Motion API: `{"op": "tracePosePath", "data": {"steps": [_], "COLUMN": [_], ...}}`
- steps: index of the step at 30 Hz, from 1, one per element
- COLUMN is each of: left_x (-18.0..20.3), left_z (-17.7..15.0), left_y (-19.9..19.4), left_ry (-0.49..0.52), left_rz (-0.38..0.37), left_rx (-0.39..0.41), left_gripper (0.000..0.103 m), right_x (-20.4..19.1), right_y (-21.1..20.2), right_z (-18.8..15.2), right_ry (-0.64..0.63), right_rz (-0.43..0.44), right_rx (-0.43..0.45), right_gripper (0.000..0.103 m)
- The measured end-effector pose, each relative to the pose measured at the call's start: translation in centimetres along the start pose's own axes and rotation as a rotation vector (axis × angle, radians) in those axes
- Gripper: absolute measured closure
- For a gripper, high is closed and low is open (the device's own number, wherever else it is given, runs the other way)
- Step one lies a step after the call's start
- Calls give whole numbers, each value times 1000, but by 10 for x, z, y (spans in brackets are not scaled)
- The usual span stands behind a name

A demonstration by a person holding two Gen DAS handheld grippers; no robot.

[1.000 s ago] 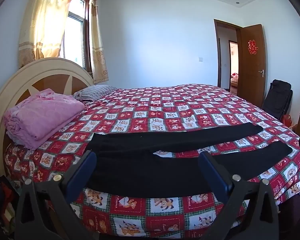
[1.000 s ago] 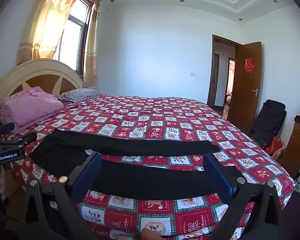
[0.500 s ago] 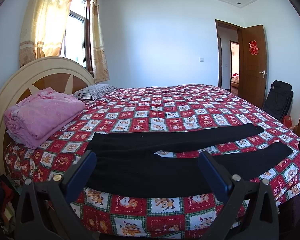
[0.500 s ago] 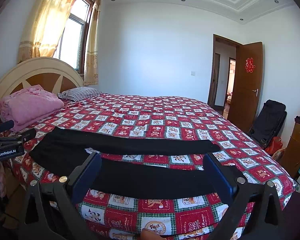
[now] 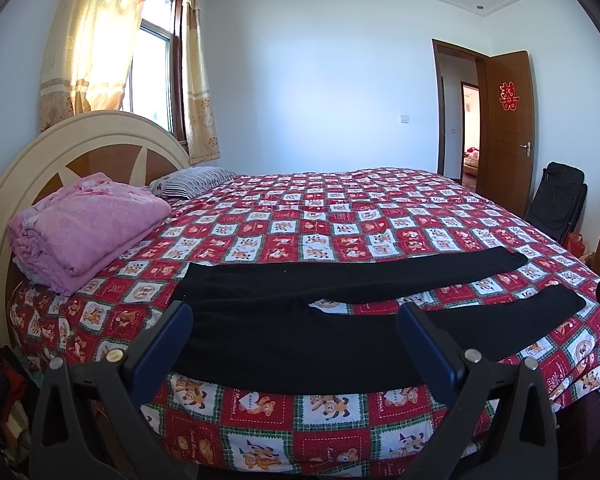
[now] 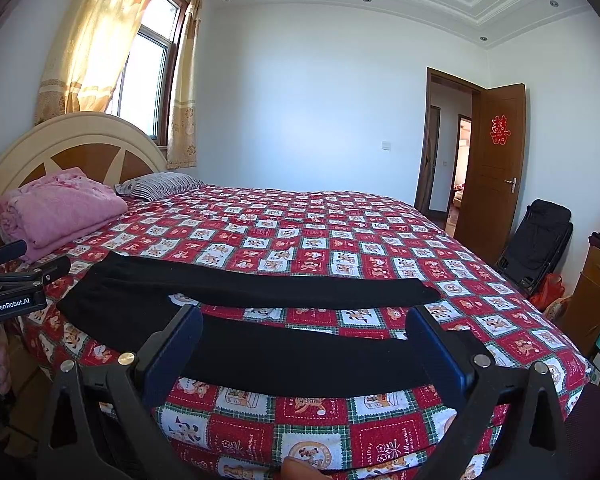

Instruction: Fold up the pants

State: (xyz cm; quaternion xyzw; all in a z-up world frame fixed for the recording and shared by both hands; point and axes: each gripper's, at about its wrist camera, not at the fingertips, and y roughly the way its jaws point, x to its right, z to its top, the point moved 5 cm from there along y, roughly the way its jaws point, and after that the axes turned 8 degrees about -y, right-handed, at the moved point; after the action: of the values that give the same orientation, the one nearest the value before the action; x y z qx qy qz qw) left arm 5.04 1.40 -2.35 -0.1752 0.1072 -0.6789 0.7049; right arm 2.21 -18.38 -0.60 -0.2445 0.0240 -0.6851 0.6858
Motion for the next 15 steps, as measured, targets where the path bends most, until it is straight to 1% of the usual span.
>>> {"op": "tracePosePath", "data": {"steps": [15], "left_x": [-1], "left_z": [0], "left_y": [0], "left_ry": [-1], "left_rz": [0], "left_rx": [-2], "left_gripper": [0], "right_x": [-3], "right_y": [2], "right_z": [-1], "right_ry": [-6], "right_rz": [-2], "right_rx": [-7], "right_gripper": [1]}}
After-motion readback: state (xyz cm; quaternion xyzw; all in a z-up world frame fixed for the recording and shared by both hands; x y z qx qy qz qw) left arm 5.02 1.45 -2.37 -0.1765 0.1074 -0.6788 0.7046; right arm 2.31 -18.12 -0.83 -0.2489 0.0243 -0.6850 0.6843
